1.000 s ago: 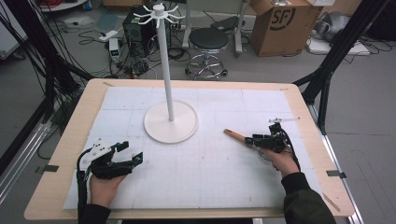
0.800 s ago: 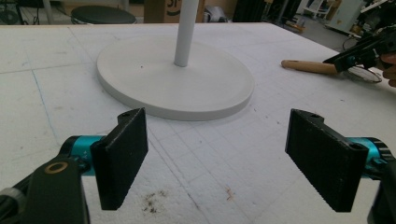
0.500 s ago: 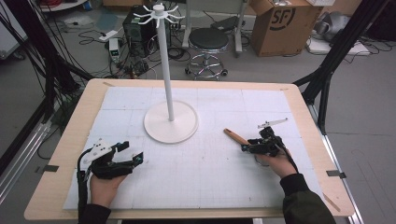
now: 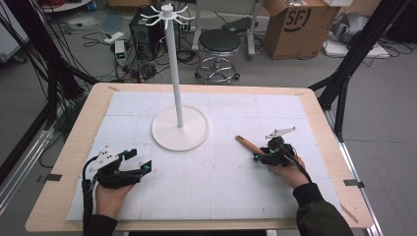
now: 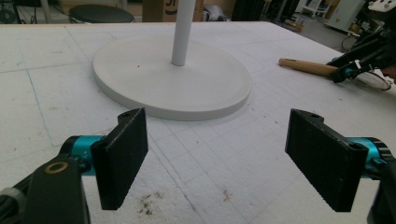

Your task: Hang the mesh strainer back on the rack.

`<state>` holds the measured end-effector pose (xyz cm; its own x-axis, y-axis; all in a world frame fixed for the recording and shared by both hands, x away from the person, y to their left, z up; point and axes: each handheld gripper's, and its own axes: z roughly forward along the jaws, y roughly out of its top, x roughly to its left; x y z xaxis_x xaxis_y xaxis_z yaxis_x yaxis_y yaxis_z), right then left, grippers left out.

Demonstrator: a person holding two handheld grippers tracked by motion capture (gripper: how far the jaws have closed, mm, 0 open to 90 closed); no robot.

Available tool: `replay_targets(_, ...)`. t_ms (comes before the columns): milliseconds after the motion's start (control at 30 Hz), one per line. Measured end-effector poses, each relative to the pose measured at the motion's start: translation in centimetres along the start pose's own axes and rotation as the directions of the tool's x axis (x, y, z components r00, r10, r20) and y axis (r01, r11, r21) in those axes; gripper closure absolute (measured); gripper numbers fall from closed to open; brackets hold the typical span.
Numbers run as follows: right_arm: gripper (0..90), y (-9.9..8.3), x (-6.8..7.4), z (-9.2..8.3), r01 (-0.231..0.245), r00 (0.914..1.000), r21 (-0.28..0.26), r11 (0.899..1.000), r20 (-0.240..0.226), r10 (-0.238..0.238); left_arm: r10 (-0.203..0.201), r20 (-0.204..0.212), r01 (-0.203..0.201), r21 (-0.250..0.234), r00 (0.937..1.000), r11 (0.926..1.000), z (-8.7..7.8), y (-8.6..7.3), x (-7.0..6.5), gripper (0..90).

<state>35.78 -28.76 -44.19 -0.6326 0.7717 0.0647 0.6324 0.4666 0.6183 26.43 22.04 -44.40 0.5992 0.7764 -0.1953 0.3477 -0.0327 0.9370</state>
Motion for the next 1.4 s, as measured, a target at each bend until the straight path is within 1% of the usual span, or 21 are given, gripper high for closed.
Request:
replay_targets(233, 59.6, 0.1, 0.2, 0.0, 0.017, 0.9998, 0.017, 1.0, 0.014, -0.017, 0.004, 0.002, -0.004, 0.003, 1.0, 1.0, 0.1, 0.0, -0.1, 21.8)
replay_targets(267, 59.9, 0.2, 0.2, 0.0, 0.025, 0.9995, 0.022, 0.999, 0.02, -0.026, 0.001, 0.002, -0.001, 0.001, 1.0, 1.0, 0.1, 0.0, -0.1, 21.8)
replay_targets(333, 61.9, 0.5, 0.6, 0.0, 0.054, 0.9979, 0.043, 0.998, 0.034, -0.055, 0.004, 0.004, -0.004, 0.004, 1.0, 1.0, 0.1, 0.0, -0.1, 21.8)
replay_targets(367, 66.7, 0.6, 0.8, 0.1, 0.078, 0.9961, 0.054, 0.996, 0.037, -0.08, 0.004, 0.004, -0.005, 0.005, 1.0, 1.0, 0.1, 0.0, -0.1, 21.8)
replay_targets(433, 67.9, 1.1, 1.4, 0.1, 0.121, 0.9904, 0.091, 0.989, 0.056, -0.126, 0.004, 0.002, -0.004, 0.005, 1.0, 1.0, 0.1, 0.0, -0.1, 21.8)
replay_targets(467, 68.0, 1.3, 1.6, 0.2, 0.13, 0.9888, 0.105, 0.986, 0.061, -0.136, 0.003, 0.004, -0.003, 0.005, 1.0, 1.0, 0.1, 0.0, -0.1, 21.8)
replay_targets(500, 68.1, 1.5, 1.7, 0.2, 0.129, 0.9885, 0.121, 0.984, 0.063, -0.138, 0.005, 0.004, -0.005, 0.006, 1.0, 1.0, 0.1, 0.0, -0.1, 21.8)
replay_targets(533, 68.2, 1.6, 1.6, 0.2, 0.13, 0.9886, 0.123, 0.984, 0.061, -0.138, 0.004, 0.003, -0.004, 0.004, 1.0, 1.0, 0.1, 0.0, -0.1, 21.8)
replay_targets(633, 68.8, 1.8, 1.5, 0.2, 0.108, 0.9916, 0.142, 0.984, 0.056, -0.116, 0.003, 0.003, -0.003, 0.001, 1.0, 1.0, 0.1, 0.0, -0.1, 21.8)
replay_targets(833, 69.4, 2.6, 1.7, 0.4, 0.116, 0.9893, 0.196, 0.974, 0.065, -0.13, 0.006, 0.005, -0.006, 0.003, 1.0, 1.0, 0.1, 0.0, -0.1, 21.8)
replay_targets(900, 69.3, 3.1, 1.7, 0.5, 0.095, 0.9921, 0.234, 0.968, 0.057, -0.112, 0.005, 0.003, -0.005, 0.004, 1.0, 1.0, 0.1, 0.0, -0.1, 21.8)
replay_targets(967, 69.1, 3.5, 1.5, 0.6, 0.091, 0.9931, 0.261, 0.961, 0.048, -0.107, 0.005, 0.003, -0.005, 0.003, 1.0, 1.0, 0.1, 0.0, -0.2, 21.8)
replay_targets(1033, 68.9, 3.9, 1.5, 0.8, 0.077, 0.9949, 0.297, 0.952, 0.039, -0.093, 0.005, 0.004, -0.005, 0.005, 1.0, 1.0, 0.1, 0.0, -0.2, 21.8)
replay_targets(1067, 68.9, 4.2, 1.5, 0.9, 0.078, 0.9943, 0.314, 0.946, 0.045, -0.097, 0.004, 0.003, -0.004, 0.004, 1.0, 1.0, 0.2, 0.0, -0.2, 21.8)
replay_targets(1100, 68.8, 4.5, 1.5, 1.1, 0.076, 0.9948, 0.334, 0.94, 0.038, -0.094, 0.007, 0.003, -0.007, 0.005, 1.0, 1.0, 0.2, 0.0, -0.2, 21.8)
replay_targets(1133, 68.8, 4.6, 1.4, 1.2, 0.077, 0.9949, 0.342, 0.936, 0.036, -0.095, 0.006, 0.005, -0.006, 0.008, 1.0, 0.9999, 0.2, 0.0, -0.2, 21.8)
replay_targets(1200, 68.9, 5.0, 1.4, 1.3, 0.079, 0.9943, 0.37, 0.926, 0.037, -0.1, 0.007, 0.006, -0.007, 0.006, 1.0, 1.0, 0.3, 0.0, -0.3, 21.8)
replay_targets(1233, 68.9, 5.0, 1.4, 1.4, 0.073, 0.9952, 0.372, 0.925, 0.033, -0.092, 0.009, 0.007, -0.009, 0.006, 0.9999, 0.9999, 0.3, 0.0, -0.3, 21.8)
replay_targets(1333, 69.0, 5.0, 1.4, 1.3, 0.076, 0.9951, 0.374, 0.924, 0.031, -0.094, 0.009, 0.009, -0.009, 0.007, 0.9999, 0.9999, 0.3, 0.0, -0.2, 21.8)
replay_targets(1367, 69.1, 4.9, 1.4, 1.3, 0.078, 0.9947, 0.364, 0.928, 0.034, -0.097, 0.006, 0.007, -0.006, 0.007, 1.0, 1.0, 0.3, 0.0, -0.2, 21.8)
replay_targets(1400, 69.1, 4.9, 1.4, 1.3, 0.078, 0.9948, 0.361, 0.929, 0.032, -0.096, 0.004, 0.007, -0.004, 0.006, 1.0, 1.0, 0.3, 0.0, -0.2, 21.8)
